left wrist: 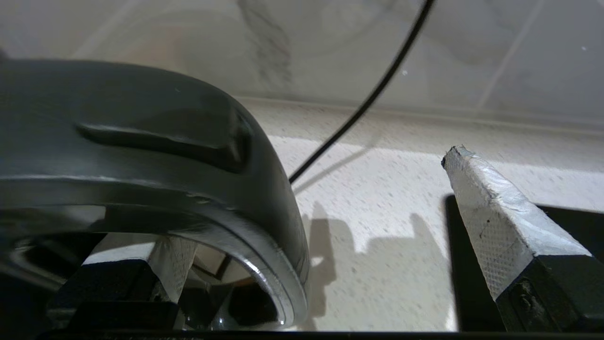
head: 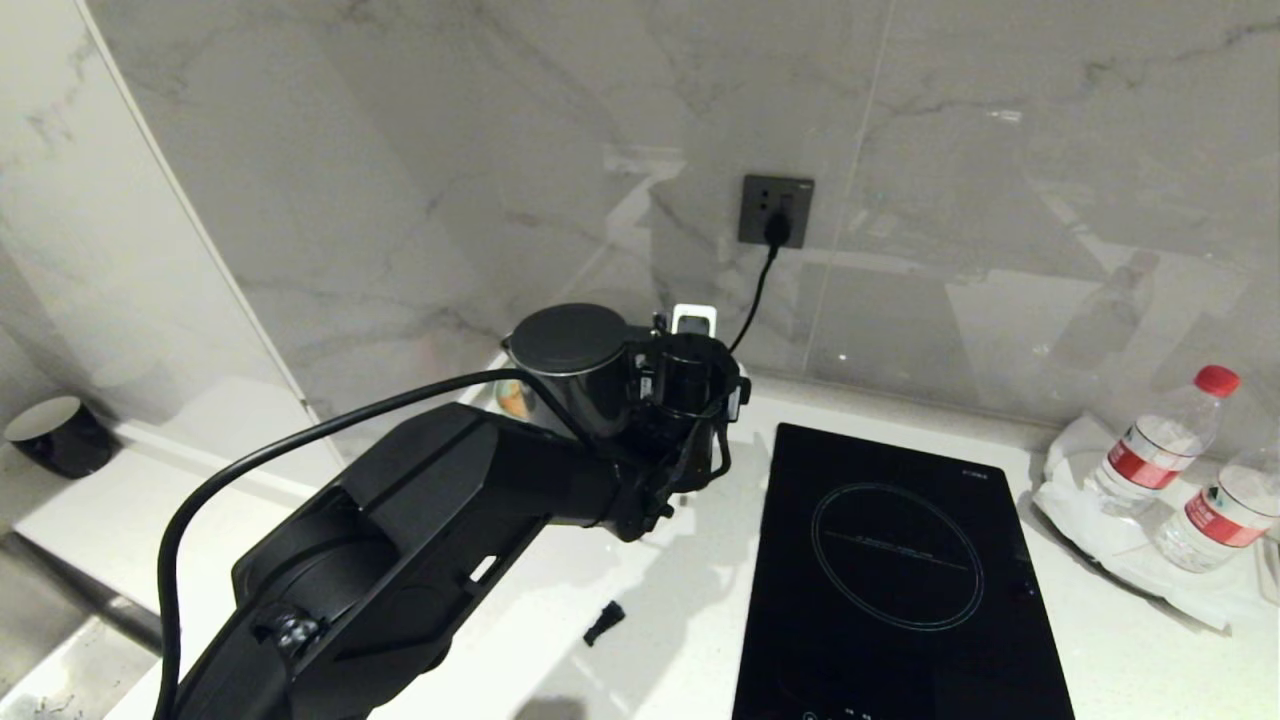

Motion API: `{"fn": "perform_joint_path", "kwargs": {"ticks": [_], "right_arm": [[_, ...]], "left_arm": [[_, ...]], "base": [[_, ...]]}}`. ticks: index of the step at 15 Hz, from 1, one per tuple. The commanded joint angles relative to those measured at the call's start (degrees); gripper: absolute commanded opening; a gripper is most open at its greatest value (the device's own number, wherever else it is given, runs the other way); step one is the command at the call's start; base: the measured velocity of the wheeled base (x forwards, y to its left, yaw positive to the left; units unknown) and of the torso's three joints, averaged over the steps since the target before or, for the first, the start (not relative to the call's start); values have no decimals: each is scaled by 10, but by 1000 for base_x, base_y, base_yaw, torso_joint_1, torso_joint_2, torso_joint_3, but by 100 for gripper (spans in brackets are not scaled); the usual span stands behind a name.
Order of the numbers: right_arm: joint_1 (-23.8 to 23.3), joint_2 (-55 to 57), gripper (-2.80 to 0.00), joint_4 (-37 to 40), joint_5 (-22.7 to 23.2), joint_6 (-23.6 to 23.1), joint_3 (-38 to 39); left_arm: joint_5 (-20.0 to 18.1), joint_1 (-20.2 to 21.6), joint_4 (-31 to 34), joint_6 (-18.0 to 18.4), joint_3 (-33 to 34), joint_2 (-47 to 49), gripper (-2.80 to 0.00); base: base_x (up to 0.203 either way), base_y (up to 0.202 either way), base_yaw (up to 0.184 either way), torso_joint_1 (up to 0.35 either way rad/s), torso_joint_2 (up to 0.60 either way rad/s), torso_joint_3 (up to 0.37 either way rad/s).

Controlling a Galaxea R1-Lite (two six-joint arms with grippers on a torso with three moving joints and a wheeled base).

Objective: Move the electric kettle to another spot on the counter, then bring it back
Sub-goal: Pick up the kettle

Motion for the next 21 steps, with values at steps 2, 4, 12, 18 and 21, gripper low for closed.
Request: {"fn": "perform_joint_path", "kwargs": {"ticks": [2,4,12,18,21], "right_arm": [[0,0,-280,0,0,0,0],[0,0,-280,0,0,0,0],[0,0,-280,0,0,0,0],[0,0,-280,0,0,0,0],[0,0,-280,0,0,0,0]], "left_arm": [[3,7,-2,0,-5,4,0],[4,7,-2,0,-4,2,-99],[8,5,-5,-1,1,-1,-280],[8,14,-10,-2,21,-16,-280],[8,19,-9,0,15,-33,-280]], "base": [[0,0,0,0,0,0],[0,0,0,0,0,0],[0,0,0,0,0,0],[0,0,0,0,0,0],[0,0,0,0,0,0]]}}
